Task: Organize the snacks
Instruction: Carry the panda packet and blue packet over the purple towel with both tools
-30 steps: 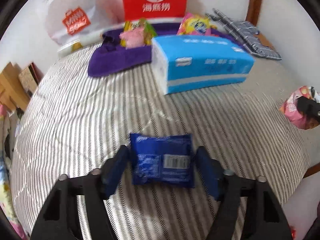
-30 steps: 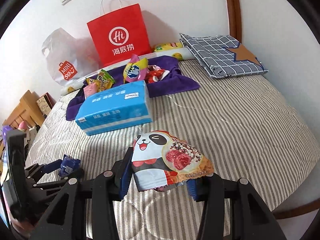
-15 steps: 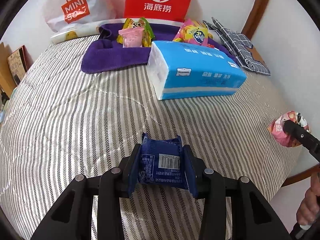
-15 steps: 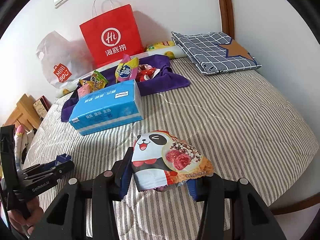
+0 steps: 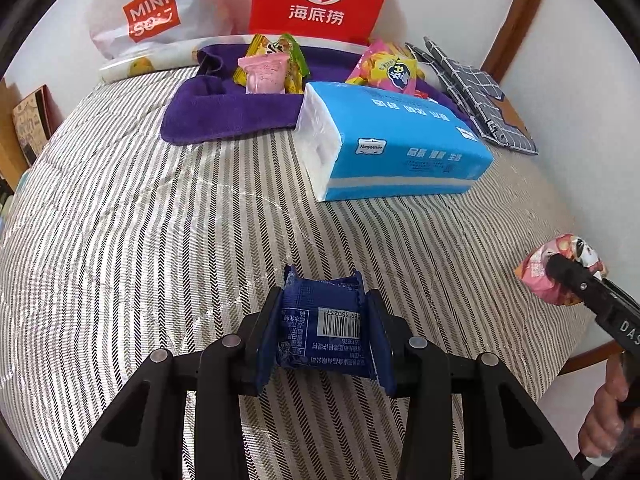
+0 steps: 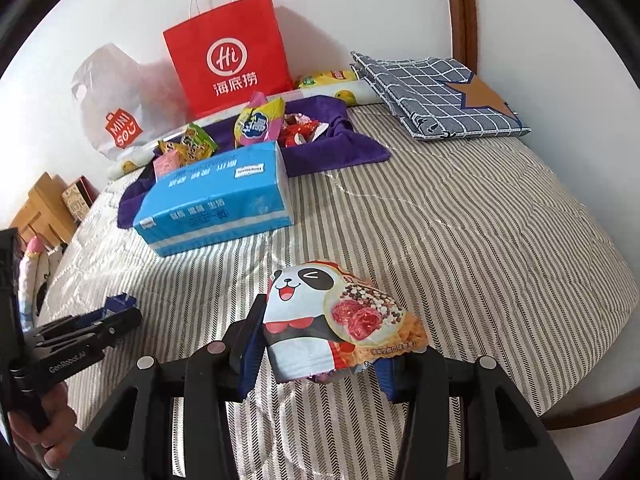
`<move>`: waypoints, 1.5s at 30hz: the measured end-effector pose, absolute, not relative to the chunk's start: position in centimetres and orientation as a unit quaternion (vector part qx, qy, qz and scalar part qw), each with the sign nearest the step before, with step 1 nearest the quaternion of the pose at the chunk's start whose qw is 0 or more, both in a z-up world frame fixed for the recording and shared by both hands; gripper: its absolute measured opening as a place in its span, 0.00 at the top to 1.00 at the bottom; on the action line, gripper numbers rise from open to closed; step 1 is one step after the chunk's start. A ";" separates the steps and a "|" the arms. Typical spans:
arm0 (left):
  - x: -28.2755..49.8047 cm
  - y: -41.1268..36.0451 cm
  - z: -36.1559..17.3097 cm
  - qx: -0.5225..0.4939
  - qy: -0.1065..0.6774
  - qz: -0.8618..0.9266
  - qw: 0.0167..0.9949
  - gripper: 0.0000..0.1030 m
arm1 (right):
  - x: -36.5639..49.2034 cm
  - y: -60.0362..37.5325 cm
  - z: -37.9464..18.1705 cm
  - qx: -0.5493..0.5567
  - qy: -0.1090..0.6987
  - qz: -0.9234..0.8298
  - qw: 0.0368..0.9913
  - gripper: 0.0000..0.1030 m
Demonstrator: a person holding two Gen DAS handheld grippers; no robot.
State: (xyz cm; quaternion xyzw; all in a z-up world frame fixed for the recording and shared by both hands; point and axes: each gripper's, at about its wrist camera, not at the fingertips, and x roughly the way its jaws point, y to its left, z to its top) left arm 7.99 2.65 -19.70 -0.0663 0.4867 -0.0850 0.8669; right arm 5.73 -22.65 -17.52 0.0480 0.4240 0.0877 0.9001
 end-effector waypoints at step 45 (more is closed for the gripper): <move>9.9 1.9 -12.3 -0.073 0.439 -0.161 0.881 0.60 | 8.3 -21.6 -12.2 0.060 0.389 0.085 0.915 0.57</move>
